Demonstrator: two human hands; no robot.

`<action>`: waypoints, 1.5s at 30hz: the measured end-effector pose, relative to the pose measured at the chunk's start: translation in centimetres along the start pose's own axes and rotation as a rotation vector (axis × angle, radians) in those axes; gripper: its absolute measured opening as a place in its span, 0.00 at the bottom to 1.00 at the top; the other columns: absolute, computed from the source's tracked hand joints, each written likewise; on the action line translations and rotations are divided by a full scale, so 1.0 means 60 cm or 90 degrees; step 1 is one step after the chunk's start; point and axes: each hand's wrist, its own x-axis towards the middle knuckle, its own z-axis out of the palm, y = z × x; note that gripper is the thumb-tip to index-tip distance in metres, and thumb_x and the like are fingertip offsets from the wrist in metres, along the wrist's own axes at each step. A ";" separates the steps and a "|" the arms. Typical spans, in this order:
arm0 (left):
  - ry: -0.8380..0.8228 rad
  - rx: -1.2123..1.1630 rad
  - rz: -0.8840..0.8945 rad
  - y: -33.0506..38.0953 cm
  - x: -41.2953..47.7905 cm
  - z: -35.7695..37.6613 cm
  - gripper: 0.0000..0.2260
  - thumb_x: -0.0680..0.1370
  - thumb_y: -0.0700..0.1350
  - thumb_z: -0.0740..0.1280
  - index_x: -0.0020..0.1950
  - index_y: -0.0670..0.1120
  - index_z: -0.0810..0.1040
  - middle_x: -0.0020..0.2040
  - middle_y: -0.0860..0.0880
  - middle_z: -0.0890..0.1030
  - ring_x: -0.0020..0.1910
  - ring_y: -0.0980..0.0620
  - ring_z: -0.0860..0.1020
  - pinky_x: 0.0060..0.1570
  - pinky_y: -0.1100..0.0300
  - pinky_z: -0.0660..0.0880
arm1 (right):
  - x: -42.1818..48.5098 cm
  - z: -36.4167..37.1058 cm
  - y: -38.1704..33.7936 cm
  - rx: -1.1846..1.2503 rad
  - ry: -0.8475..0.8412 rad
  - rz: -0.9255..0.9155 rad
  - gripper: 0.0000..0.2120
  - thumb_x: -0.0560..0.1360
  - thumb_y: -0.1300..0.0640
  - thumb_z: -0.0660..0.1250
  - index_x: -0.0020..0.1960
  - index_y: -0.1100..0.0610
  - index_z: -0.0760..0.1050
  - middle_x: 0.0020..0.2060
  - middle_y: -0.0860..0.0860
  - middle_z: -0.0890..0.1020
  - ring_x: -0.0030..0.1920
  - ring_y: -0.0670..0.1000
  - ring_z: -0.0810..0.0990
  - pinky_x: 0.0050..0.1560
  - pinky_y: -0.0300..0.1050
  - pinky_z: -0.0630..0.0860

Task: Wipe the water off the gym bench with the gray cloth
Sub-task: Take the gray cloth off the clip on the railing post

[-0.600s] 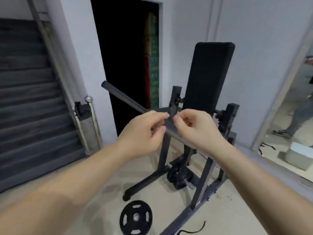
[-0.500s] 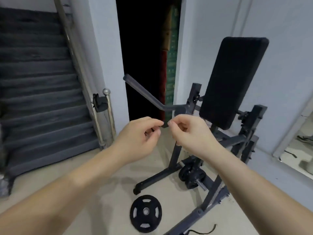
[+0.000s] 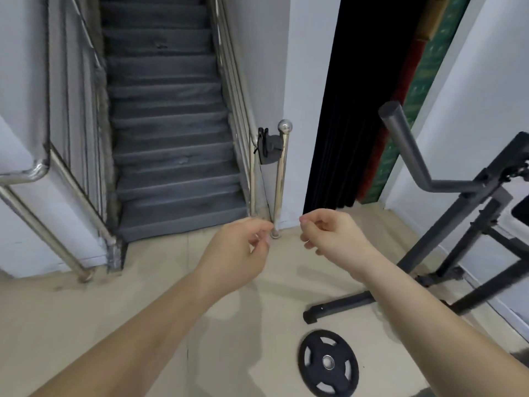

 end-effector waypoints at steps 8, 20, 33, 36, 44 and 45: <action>0.034 -0.154 -0.118 -0.147 0.234 0.051 0.11 0.76 0.31 0.68 0.54 0.42 0.84 0.39 0.58 0.81 0.36 0.67 0.78 0.46 0.70 0.74 | 0.262 0.024 0.033 -0.023 -0.030 0.062 0.09 0.81 0.52 0.65 0.50 0.54 0.83 0.54 0.62 0.84 0.54 0.63 0.82 0.47 0.54 0.80; 0.058 -0.181 -0.231 -0.367 0.642 0.032 0.11 0.77 0.33 0.69 0.44 0.49 0.83 0.39 0.52 0.84 0.34 0.62 0.78 0.38 0.69 0.75 | 0.804 0.096 0.045 0.319 0.040 0.235 0.09 0.80 0.58 0.65 0.56 0.60 0.81 0.42 0.57 0.87 0.41 0.54 0.86 0.48 0.54 0.85; -0.191 -0.136 -0.187 -0.662 1.175 0.094 0.12 0.78 0.41 0.66 0.59 0.50 0.81 0.50 0.49 0.83 0.49 0.49 0.82 0.56 0.48 0.80 | 1.301 0.172 0.116 0.336 0.233 0.342 0.12 0.79 0.56 0.68 0.55 0.66 0.80 0.45 0.56 0.83 0.45 0.54 0.82 0.49 0.51 0.82; -0.253 -0.115 -0.154 -0.665 1.280 0.130 0.16 0.80 0.43 0.67 0.68 0.49 0.78 0.61 0.52 0.79 0.57 0.54 0.79 0.63 0.54 0.77 | 1.357 0.157 0.133 0.331 0.256 0.389 0.08 0.79 0.55 0.68 0.53 0.60 0.81 0.48 0.55 0.82 0.48 0.54 0.81 0.55 0.55 0.81; -0.372 0.118 -0.003 -0.728 1.479 0.259 0.20 0.82 0.45 0.64 0.74 0.48 0.71 0.76 0.52 0.66 0.75 0.50 0.63 0.72 0.54 0.64 | 1.538 0.140 0.267 0.245 0.197 0.487 0.18 0.78 0.50 0.70 0.64 0.58 0.73 0.57 0.51 0.77 0.59 0.54 0.75 0.60 0.50 0.73; -0.387 0.155 0.003 -0.740 1.490 0.273 0.20 0.82 0.46 0.63 0.74 0.49 0.71 0.76 0.51 0.66 0.75 0.49 0.62 0.72 0.52 0.64 | 1.552 0.145 0.290 0.248 0.173 0.497 0.17 0.78 0.50 0.70 0.62 0.58 0.74 0.55 0.52 0.78 0.56 0.54 0.76 0.55 0.47 0.73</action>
